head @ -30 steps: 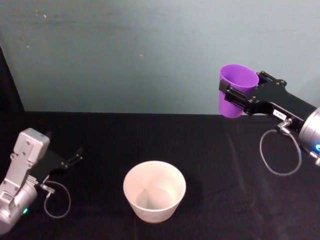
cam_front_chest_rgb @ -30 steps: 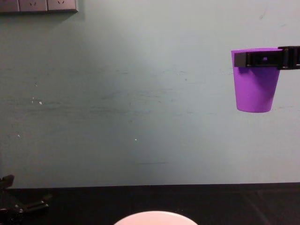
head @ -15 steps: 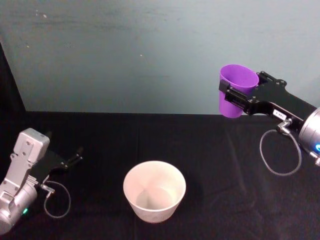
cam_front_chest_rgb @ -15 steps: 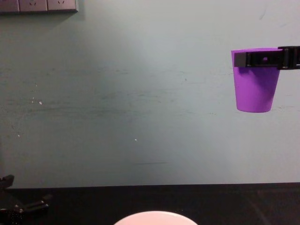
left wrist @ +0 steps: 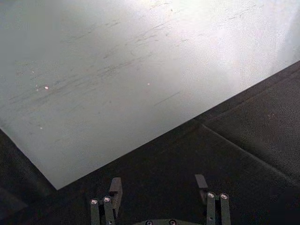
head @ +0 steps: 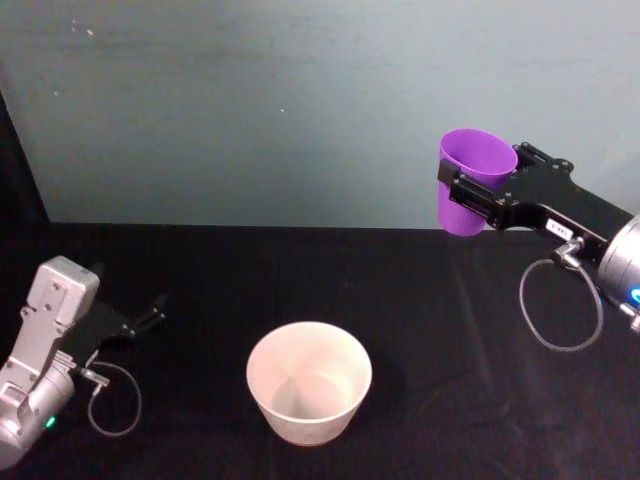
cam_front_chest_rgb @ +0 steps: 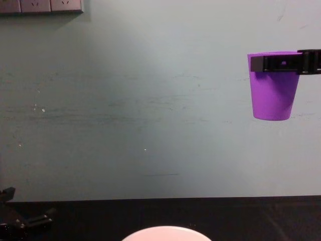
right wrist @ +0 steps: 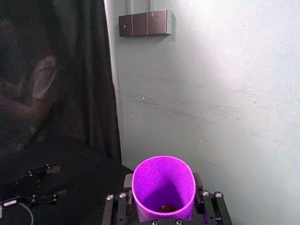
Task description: Pick up the cup and pour the mung beans from the cup into the bowl.
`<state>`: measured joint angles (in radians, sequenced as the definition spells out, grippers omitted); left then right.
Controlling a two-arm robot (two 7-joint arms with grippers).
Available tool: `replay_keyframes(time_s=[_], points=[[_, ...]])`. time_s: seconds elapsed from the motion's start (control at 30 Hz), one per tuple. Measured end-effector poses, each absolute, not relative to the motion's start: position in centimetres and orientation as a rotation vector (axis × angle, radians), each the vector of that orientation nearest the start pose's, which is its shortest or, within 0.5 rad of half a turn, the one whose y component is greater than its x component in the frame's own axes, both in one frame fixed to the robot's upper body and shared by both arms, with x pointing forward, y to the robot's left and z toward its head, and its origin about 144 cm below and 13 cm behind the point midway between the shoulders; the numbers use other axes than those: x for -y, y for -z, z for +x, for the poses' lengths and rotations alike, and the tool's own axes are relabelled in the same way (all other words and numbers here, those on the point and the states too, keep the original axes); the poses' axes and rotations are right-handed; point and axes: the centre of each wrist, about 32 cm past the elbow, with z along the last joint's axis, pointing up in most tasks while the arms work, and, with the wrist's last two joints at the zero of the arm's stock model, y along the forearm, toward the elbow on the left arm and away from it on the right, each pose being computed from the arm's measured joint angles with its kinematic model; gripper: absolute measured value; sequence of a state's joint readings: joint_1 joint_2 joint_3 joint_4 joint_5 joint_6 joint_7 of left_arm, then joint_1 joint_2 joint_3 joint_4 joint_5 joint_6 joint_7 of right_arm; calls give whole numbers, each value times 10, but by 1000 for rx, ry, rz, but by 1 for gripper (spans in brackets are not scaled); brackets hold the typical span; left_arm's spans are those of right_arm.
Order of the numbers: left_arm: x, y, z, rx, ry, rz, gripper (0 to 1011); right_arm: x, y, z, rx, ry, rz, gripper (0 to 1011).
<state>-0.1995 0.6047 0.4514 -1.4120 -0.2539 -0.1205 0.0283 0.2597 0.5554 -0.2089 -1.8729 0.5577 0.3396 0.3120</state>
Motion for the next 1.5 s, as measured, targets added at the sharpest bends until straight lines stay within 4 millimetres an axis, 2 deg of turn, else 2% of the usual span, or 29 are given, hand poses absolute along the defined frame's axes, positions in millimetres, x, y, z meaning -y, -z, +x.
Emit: replay_keyframes(time_s=[1.33,1.5], points=[[-310,-1140,489,285,-1248,305,1003,279,-1317,485,96,928,-15,724],[-310,-1140,489,285,-1248,304,1003,275,-1310,486,98,920,-35,724]])
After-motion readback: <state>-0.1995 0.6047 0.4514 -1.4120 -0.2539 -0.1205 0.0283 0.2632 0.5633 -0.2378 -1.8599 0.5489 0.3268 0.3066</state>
